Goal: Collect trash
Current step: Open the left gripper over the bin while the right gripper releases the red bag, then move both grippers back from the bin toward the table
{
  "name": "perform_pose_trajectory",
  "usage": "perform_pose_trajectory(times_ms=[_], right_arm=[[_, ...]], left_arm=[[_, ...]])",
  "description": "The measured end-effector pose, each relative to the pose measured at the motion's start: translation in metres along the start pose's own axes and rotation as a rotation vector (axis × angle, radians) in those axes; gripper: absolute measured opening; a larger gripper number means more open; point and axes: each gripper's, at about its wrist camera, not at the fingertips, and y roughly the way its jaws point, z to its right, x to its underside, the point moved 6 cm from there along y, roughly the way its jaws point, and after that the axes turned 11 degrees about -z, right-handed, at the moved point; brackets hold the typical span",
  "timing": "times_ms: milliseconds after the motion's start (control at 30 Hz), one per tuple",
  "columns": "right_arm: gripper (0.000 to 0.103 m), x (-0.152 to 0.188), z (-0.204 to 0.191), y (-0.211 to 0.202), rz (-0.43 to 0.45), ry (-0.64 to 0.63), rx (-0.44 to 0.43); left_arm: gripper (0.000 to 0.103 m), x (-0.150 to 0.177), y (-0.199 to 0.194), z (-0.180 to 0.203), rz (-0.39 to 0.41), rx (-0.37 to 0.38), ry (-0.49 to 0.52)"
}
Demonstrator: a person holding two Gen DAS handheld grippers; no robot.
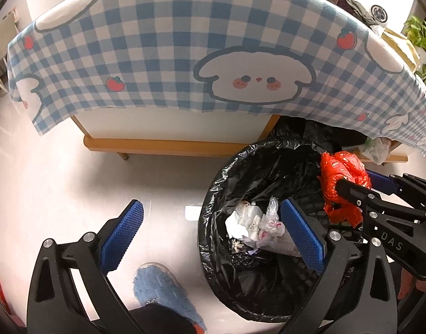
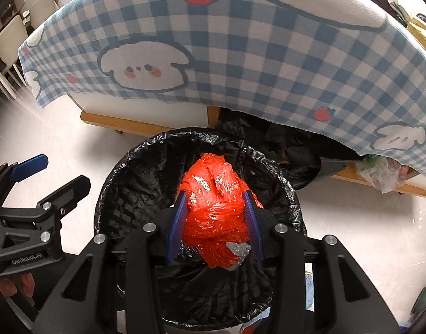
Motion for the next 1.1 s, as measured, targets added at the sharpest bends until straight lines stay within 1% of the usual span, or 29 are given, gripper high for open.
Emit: perform_pose_trajectory(times_ms=[100,167,267,333,433,533,667,933,1100], right_arm=[[0.045,-0.002,0.0,0.002,0.001,0.001,0.004],[0.046,-0.002,0.0,0.001,0.005,0.003,0.005],[0.052,-0.003,0.0,0.0,0.012,-0.002,0.004],[0.067,-0.004,0.002,-0.003,0.032,0.007,0.012],[0.079,-0.006,0.007,-0.01,0.054,0.021,0.015],[0.088,-0.006,0.01,-0.016,0.068,0.024,0.022],[0.092,-0.006,0.014,-0.026,0.084,0.027,0.034],[0.094,-0.006,0.02,-0.057,0.129,0.046,0.035],[0.094,-0.01,0.025,-0.07,0.155,0.057,0.044]], left_arm=[[0.097,0.0,0.002,-0.004,-0.006,0.002,-0.007],[0.097,-0.001,0.002,-0.005,-0.006,0.001,-0.012],[0.097,-0.002,0.002,-0.005,-0.005,0.002,-0.013],[0.097,-0.002,0.001,-0.004,-0.003,0.002,-0.01],[0.097,-0.003,-0.001,-0.003,-0.002,0.003,-0.009],[0.097,-0.004,-0.006,-0.003,0.004,0.005,-0.01],[0.097,-0.007,-0.016,0.0,0.007,0.012,-0.013],[0.097,-0.013,-0.044,0.011,0.039,0.03,-0.002],[0.097,-0.02,-0.057,0.018,0.058,0.017,0.008]])
